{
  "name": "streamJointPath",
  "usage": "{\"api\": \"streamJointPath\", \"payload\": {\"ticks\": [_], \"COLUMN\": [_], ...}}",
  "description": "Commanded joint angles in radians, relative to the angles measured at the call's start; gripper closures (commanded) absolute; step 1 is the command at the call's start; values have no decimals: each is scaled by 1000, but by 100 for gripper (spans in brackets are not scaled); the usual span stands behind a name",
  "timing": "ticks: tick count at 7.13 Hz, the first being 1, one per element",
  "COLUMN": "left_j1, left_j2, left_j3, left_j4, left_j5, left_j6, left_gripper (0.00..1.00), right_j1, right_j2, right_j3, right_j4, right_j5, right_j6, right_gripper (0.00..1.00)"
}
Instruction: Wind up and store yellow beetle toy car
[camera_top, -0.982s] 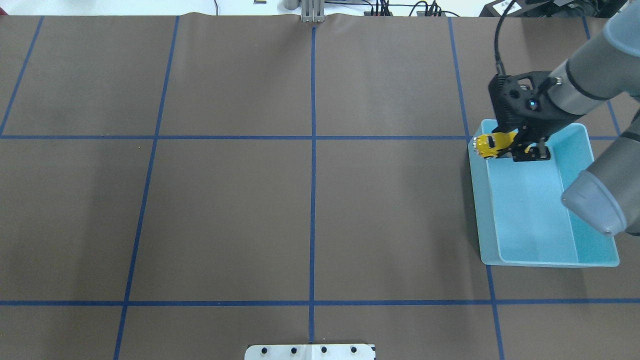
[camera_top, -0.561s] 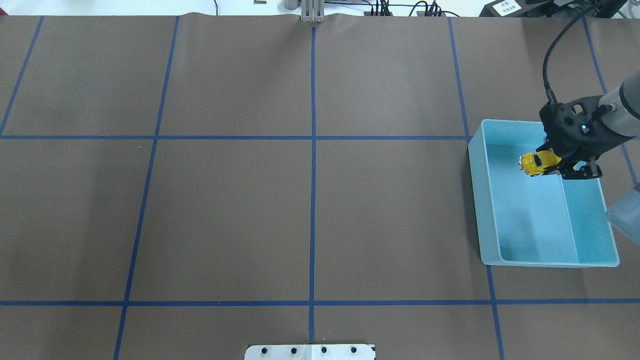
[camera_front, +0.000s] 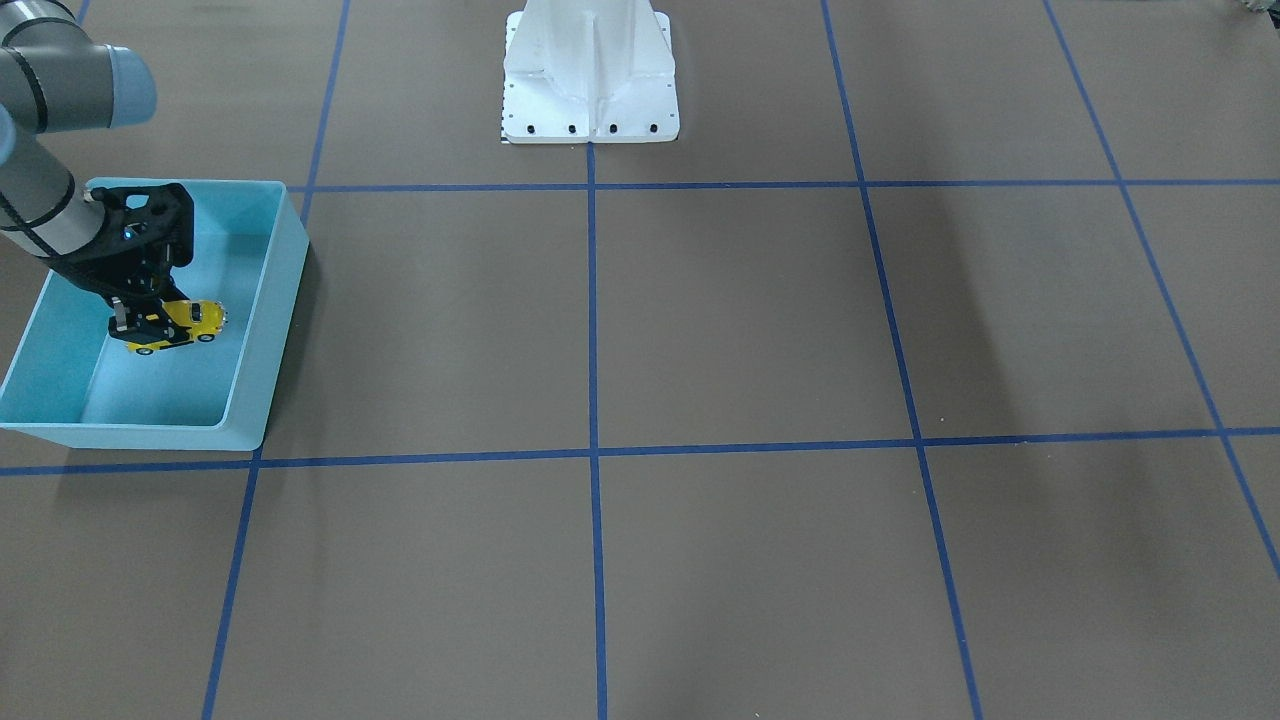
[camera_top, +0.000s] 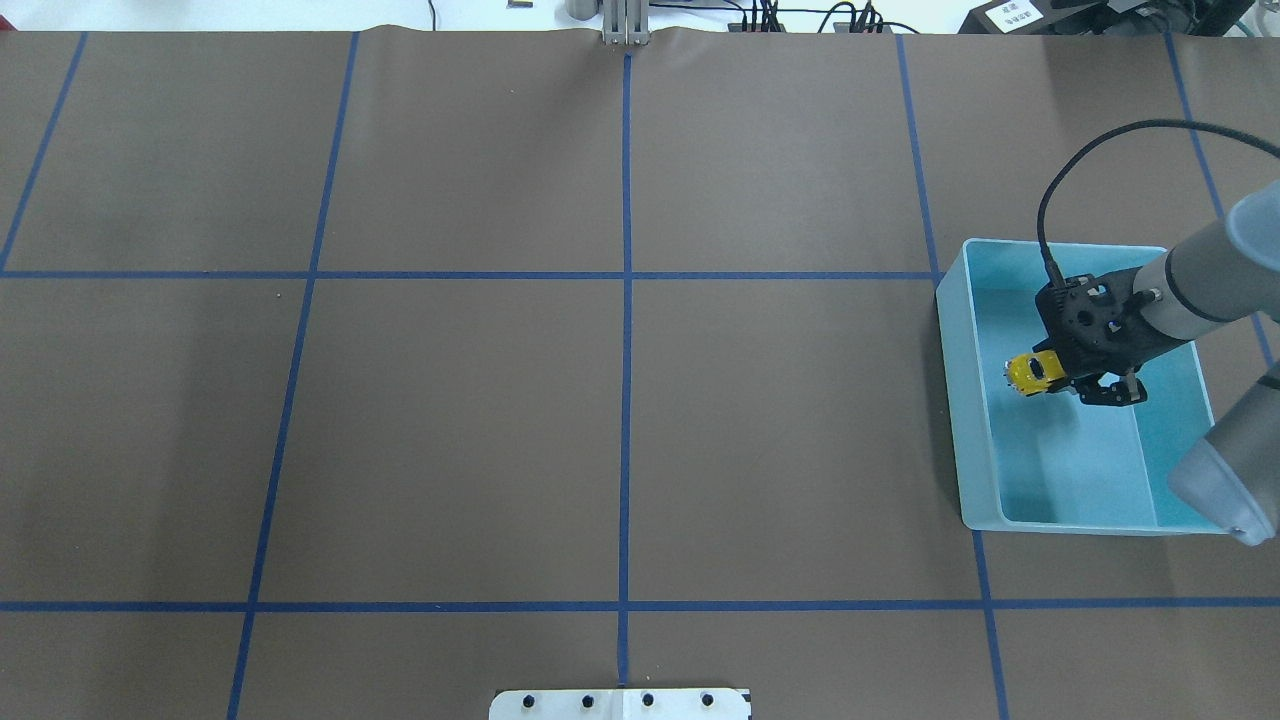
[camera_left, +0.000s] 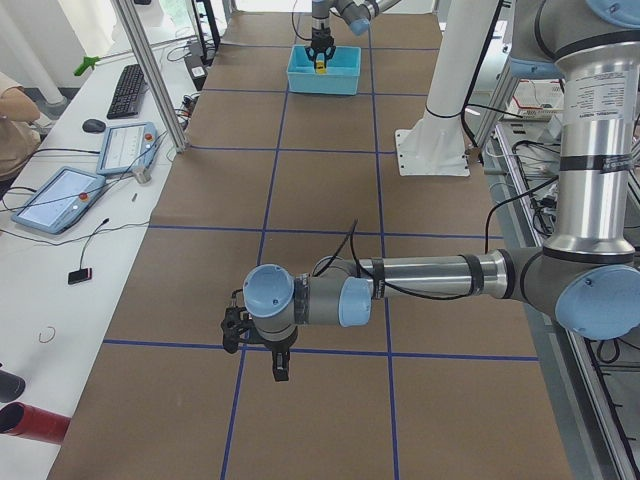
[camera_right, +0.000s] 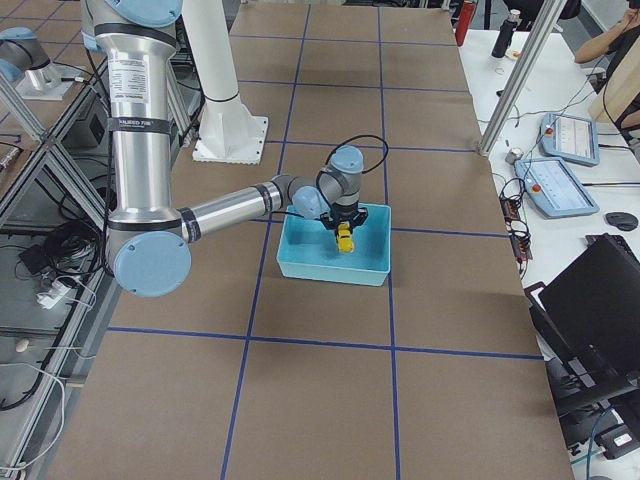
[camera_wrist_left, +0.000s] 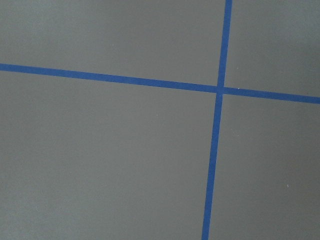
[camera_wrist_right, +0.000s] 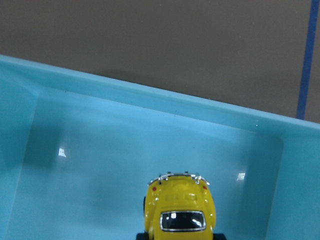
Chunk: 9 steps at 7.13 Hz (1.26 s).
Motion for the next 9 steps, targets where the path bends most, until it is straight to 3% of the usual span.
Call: {"api": "streamJointPath", "payload": {"ticks": [1,2,3,5,6,8,9], "left_j1": [0,0,0,0,0,0,0], "left_j2": [0,0,0,0,0,0,0], "left_j3": [0,0,0,0,0,0,0], "left_j4": [0,0,0,0,0,0,0], "left_j5": [0,0,0,0,0,0,0], "left_j6": [0,0,0,0,0,0,1], "left_gripper": [0,0,0,0,0,0,0], "right_j1": [-60,-60,-58,-55,-11,269,379], "right_j2": [-1,-6,-23,-99,-128,-104,-66], "right_j3": [-20,-11,-5,96,139,152,167], "right_j4": [45,43,46,43,35,-111,-202], "right_j5": [-52,-51,-49,-40,7,232,254], "right_j6": [58,64,66,73,75,75,140], "right_gripper": [100,100,1,0,0,0,0]}}
